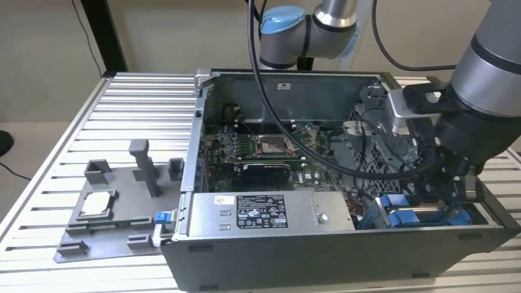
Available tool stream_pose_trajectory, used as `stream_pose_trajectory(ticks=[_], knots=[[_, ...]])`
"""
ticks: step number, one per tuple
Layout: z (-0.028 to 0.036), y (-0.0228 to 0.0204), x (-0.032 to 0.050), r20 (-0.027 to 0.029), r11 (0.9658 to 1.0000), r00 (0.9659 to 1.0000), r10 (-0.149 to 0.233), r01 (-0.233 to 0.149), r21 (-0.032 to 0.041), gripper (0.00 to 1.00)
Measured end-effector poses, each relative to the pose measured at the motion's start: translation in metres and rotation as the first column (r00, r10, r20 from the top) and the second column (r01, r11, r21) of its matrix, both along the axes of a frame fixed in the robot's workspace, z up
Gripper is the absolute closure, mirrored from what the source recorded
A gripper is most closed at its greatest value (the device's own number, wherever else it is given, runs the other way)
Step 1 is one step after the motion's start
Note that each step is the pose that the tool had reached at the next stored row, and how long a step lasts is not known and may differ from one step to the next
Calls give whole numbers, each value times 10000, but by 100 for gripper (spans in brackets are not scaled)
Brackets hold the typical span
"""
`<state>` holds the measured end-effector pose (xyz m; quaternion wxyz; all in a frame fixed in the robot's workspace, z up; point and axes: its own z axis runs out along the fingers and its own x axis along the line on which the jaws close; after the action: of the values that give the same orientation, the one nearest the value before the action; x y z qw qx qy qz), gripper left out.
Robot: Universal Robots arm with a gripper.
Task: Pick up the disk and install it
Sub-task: 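Insert the second disk wire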
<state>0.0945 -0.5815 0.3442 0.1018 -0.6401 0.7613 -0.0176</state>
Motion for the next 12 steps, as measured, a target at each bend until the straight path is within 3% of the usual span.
stream_pose_trajectory(ticks=[5,12], knots=[[-2,0,0,96,10000,9999,42,-42,0,100],[-7,-6,-8,109,9982,9982,594,-594,-2,100]])
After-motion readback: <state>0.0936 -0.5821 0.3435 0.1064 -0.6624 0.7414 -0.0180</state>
